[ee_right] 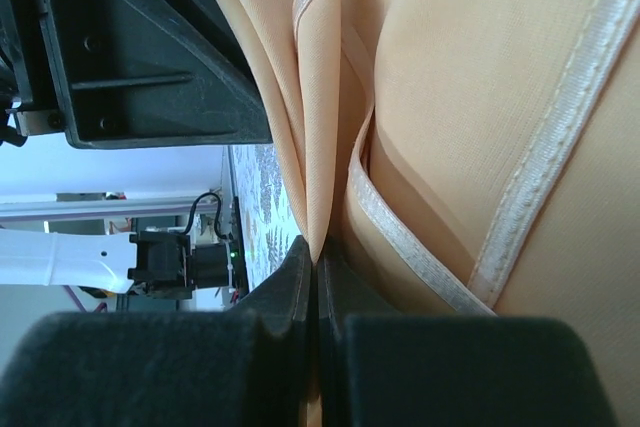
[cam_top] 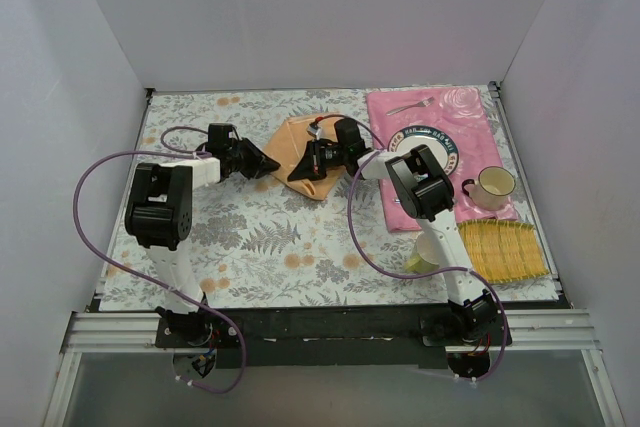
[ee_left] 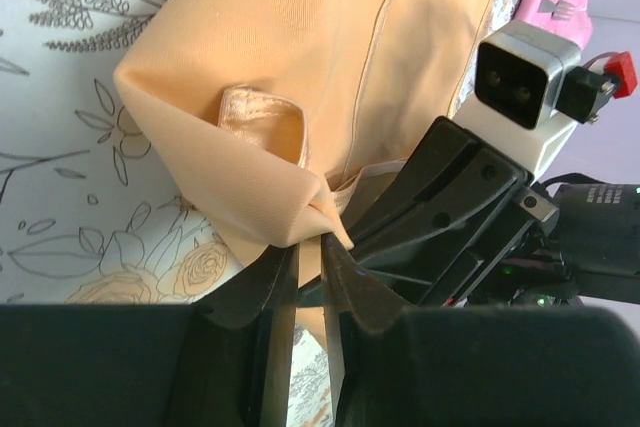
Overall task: Fold the napkin, place the utensils inside, and roll it up
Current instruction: Roll the napkin with the utensil
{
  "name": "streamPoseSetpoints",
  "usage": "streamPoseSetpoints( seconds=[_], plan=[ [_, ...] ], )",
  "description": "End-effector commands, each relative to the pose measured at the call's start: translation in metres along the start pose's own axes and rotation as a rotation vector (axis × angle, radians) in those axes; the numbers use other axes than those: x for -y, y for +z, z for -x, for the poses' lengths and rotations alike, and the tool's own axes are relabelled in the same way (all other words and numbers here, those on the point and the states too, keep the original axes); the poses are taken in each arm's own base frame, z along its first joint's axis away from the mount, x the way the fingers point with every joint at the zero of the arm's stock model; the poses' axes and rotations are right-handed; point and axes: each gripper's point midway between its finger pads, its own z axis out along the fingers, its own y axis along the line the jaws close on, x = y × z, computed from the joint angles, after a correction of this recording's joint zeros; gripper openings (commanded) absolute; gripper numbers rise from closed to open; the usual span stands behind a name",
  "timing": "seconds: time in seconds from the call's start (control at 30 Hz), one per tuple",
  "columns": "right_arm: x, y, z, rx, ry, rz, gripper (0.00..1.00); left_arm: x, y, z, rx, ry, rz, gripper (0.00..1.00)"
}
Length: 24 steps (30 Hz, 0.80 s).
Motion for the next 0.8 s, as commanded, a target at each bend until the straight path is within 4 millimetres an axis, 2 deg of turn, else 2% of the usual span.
streamPoseSetpoints(
  seconds=[0.0,0.1,0.2,0.23,0.27,0.33,0.4,0.43,0.5,0.53,0.6,0.63,0.77],
  plan=[
    [0.022,-0.002,-0.007,-0.012,0.028,-0.067,0.01,0.016,0.006,0.008,0.013,-0.003,-0.067,0.14],
    [0.026,-0.003,-0.006,-0.011,0.029,-0.117,0.01,0.017,0.009,0.009,0.015,-0.015,-0.069,0.13],
    [0.028,-0.005,0.0,-0.011,0.008,-0.164,0.03,0.01,0.017,0.01,0.013,-0.042,-0.049,0.12],
    [0.031,-0.005,0.002,-0.008,-0.021,-0.188,0.04,0.003,0.021,0.009,0.007,-0.057,-0.026,0.12],
    [0.026,-0.005,0.009,-0.004,-0.049,-0.197,0.06,0.002,0.023,0.011,0.012,-0.06,-0.02,0.11],
    [0.031,-0.008,0.008,-0.021,-0.042,-0.269,0.1,-0.003,0.026,0.012,0.014,-0.071,0.0,0.11],
    [0.021,-0.013,0.013,-0.043,-0.105,-0.311,0.15,-0.005,0.028,0.013,0.014,-0.072,0.005,0.1],
    [0.02,-0.017,0.015,-0.048,-0.12,-0.345,0.23,-0.007,0.029,0.012,0.015,-0.074,0.016,0.1],
    [0.002,-0.022,0.028,-0.059,-0.257,-0.366,0.31,-0.009,0.029,0.014,0.016,-0.07,0.028,0.09],
    [-0.003,-0.03,0.027,-0.071,-0.271,-0.422,0.41,-0.011,0.03,0.014,0.015,-0.071,0.038,0.09],
    [-0.014,-0.034,0.027,-0.098,-0.388,-0.441,0.53,-0.011,0.03,0.014,0.012,-0.07,0.04,0.09],
    [-0.021,-0.042,0.028,-0.097,-0.422,-0.493,0.61,-0.011,0.03,0.014,0.01,-0.067,0.039,0.09],
    [-0.023,-0.055,0.017,-0.147,-0.589,-0.595,0.7,-0.006,0.03,0.017,0.012,-0.057,0.034,0.09]
  ],
)
